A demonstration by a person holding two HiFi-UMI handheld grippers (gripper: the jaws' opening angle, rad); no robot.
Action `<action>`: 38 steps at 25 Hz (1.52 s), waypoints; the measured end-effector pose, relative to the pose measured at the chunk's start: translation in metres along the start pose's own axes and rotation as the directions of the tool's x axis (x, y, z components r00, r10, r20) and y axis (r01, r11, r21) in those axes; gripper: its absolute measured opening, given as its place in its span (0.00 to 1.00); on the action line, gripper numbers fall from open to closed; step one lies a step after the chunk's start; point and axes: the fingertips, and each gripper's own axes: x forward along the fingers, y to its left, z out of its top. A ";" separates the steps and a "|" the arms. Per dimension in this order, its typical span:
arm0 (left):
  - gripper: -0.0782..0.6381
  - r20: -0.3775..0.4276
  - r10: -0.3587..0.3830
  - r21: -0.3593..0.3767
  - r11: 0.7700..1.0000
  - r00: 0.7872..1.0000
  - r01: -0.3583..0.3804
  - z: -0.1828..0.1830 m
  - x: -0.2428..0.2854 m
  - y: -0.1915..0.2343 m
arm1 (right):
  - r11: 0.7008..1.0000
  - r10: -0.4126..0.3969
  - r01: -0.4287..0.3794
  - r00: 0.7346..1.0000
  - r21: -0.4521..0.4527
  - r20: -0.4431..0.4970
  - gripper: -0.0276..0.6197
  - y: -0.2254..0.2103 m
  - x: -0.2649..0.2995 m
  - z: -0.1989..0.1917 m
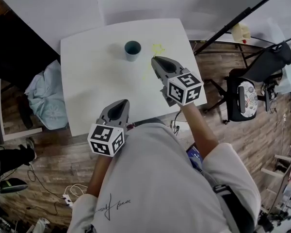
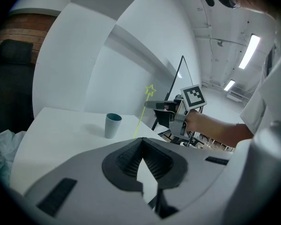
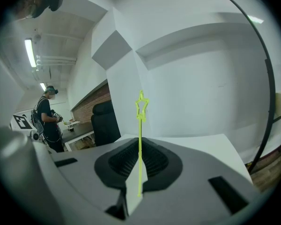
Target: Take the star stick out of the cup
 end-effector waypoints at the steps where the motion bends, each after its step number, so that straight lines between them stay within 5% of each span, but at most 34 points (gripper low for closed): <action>1: 0.10 0.000 -0.003 0.003 1.000 1.000 0.003 0.000 0.000 -0.001 | 1.000 0.003 -0.003 1.000 0.000 -0.002 0.08 0.002 -0.002 -0.001; 38: 0.10 -0.011 -0.013 -0.021 1.000 1.000 0.012 -0.005 -0.010 0.012 | 0.996 0.075 -0.070 0.994 0.061 -0.082 0.08 0.052 -0.040 -0.039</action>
